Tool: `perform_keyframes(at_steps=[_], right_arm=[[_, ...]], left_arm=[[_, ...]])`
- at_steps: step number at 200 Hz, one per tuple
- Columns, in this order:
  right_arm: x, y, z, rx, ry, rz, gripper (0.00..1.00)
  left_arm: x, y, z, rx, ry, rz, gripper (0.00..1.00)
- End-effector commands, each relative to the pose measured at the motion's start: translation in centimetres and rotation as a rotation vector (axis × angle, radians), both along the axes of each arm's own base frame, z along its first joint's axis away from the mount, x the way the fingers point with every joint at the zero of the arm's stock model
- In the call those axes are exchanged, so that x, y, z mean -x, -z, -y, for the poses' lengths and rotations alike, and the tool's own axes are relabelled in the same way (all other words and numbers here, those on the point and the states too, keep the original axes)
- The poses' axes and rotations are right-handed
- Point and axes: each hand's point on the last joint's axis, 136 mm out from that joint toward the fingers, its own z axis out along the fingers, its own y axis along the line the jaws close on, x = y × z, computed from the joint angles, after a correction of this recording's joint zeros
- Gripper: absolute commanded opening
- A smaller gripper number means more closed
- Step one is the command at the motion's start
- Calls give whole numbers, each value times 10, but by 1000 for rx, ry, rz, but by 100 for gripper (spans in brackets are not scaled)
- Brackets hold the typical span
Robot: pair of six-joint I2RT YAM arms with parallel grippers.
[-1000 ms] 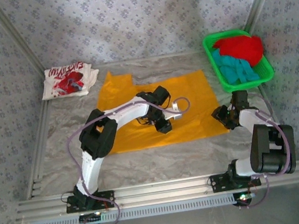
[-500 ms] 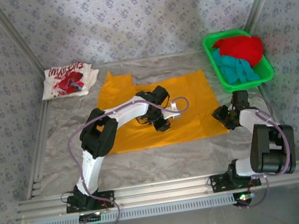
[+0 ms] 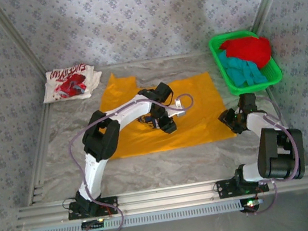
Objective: Fold and stack the t-shirts
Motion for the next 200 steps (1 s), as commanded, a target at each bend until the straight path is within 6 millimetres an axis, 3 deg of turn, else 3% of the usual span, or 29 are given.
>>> perform_keyframes(at_steps=[1,18,34,53,76,135,200], right_arm=[[2,-2,1,0,-7,4,50],[1,-2,2,-1,-5,5,50],[2,-1,1,-1,-6,4,50],[2,-1,1,-2,-6,3,50],[3,0,2,-2,-5,0,50],[4,0,4,2,3,-4,50],[9,10,9,8,29,-44,51]], left_arm=[[5,8,3,-16,34,-30,50],[7,12,3,-28,39,-35,50],[8,16,3,-32,44,-40,42],[7,18,2,-41,41,-34,17],[4,15,1,-44,31,-23,0],[-5,-1,-9,-51,6,8,0],[-32,-9,-13,-36,-30,42,0]])
